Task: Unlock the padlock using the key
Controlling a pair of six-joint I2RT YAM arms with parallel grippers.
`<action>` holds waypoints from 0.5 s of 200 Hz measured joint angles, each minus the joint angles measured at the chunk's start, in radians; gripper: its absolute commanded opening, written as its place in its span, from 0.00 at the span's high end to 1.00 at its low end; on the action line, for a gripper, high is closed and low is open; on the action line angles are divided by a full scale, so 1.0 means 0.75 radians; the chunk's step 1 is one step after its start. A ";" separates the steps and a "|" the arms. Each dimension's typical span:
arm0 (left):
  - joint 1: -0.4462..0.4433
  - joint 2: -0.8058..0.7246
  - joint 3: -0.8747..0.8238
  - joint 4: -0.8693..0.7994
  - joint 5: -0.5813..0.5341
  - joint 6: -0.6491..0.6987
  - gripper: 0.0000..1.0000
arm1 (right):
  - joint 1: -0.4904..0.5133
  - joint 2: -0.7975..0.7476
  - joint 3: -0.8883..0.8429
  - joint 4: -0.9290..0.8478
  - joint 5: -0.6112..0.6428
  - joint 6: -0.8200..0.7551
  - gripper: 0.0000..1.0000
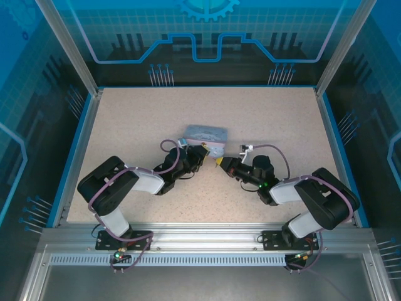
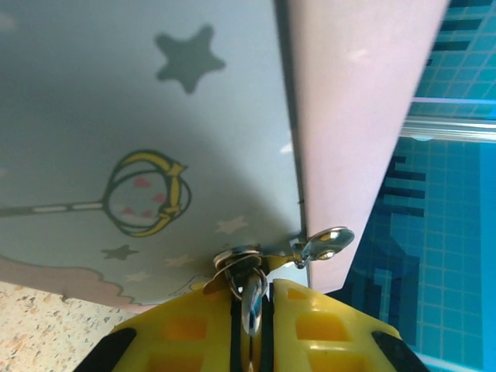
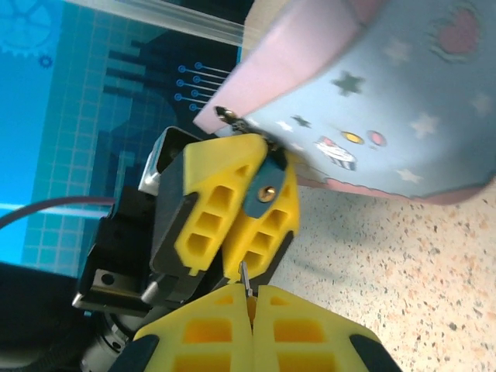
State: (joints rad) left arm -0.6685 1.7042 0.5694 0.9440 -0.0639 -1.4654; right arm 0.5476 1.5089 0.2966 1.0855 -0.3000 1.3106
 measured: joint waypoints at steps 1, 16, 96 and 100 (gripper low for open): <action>0.000 0.000 0.000 0.000 0.000 0.000 1.00 | 0.001 0.002 0.000 -0.001 0.006 0.006 1.00; 0.000 0.000 0.000 0.016 0.000 -0.005 1.00 | 0.006 0.012 0.000 -0.001 0.020 0.071 1.00; 0.000 0.000 0.000 0.045 0.000 -0.039 1.00 | 0.013 0.075 0.038 0.016 0.064 0.174 1.00; 0.000 0.000 0.000 0.045 0.001 -0.039 1.00 | 0.013 0.081 0.039 0.016 0.065 0.174 1.00</action>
State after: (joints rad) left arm -0.6685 1.7042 0.5694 0.9779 -0.0635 -1.4944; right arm 0.5575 1.5696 0.3260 1.0977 -0.2512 1.4410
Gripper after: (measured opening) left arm 0.139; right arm 0.063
